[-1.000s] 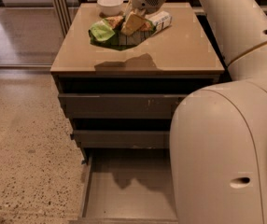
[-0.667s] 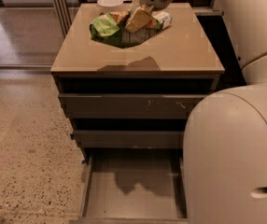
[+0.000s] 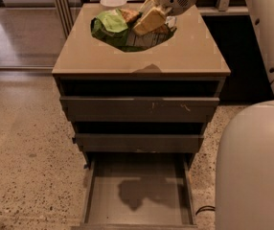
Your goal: Place green rice chip bag into bottom drawer
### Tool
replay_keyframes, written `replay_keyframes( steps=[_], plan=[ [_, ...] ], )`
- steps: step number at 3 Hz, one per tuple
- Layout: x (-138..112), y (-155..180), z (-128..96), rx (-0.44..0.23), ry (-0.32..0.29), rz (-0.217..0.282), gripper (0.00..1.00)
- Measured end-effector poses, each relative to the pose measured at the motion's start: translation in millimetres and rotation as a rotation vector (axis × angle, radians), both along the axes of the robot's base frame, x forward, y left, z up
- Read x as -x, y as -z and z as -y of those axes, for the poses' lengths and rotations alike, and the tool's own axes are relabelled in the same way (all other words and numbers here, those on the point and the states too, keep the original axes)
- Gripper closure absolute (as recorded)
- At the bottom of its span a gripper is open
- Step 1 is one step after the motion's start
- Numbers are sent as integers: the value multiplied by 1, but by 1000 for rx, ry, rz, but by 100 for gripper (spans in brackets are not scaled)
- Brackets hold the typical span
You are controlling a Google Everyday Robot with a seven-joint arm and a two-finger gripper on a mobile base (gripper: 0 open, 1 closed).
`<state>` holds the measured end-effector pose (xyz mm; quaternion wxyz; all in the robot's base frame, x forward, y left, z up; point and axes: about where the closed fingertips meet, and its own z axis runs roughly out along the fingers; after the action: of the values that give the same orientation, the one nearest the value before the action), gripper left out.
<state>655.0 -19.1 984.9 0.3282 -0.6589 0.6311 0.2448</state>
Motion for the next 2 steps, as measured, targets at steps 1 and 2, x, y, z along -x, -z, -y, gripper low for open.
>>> replay_keyframes(
  steps=[1, 2],
  plan=[
    [13, 1, -3, -54, -28, -35, 100],
    [13, 1, -3, -54, -28, -35, 100]
  ],
)
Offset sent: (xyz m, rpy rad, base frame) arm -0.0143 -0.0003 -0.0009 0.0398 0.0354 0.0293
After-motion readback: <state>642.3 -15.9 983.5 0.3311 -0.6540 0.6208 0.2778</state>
